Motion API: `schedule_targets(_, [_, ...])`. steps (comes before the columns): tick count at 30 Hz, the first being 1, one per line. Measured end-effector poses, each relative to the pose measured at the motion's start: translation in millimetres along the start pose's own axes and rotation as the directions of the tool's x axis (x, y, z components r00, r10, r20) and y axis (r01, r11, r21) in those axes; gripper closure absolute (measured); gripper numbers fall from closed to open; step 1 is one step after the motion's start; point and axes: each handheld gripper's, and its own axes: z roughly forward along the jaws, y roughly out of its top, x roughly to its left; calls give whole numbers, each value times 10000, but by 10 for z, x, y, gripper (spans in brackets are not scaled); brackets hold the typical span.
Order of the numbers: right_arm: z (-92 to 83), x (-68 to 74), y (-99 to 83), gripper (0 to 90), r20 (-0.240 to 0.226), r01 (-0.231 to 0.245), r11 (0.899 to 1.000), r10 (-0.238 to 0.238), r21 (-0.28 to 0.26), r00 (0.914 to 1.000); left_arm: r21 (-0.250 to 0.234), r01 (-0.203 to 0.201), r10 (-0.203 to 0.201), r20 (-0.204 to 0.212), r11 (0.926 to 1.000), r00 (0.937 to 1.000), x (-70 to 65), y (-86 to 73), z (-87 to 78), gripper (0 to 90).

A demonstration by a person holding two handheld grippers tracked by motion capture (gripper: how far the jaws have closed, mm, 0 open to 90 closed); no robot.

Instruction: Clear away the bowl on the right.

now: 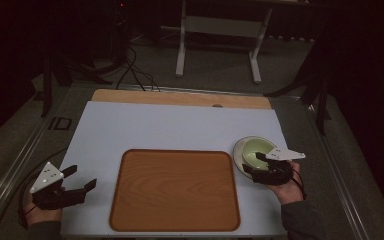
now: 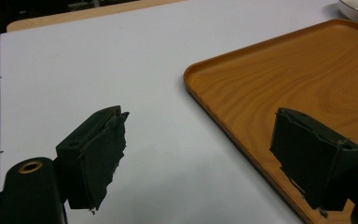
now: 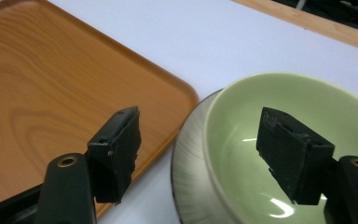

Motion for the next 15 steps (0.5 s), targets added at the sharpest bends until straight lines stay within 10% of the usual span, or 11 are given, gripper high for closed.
schedule_targets(15, [-40, -213, 128, 277, 573, 117, 9999, -123, 106, 9983, -84, 12, -11, 90, 10000, 10000, 9, 2, -16, 183])
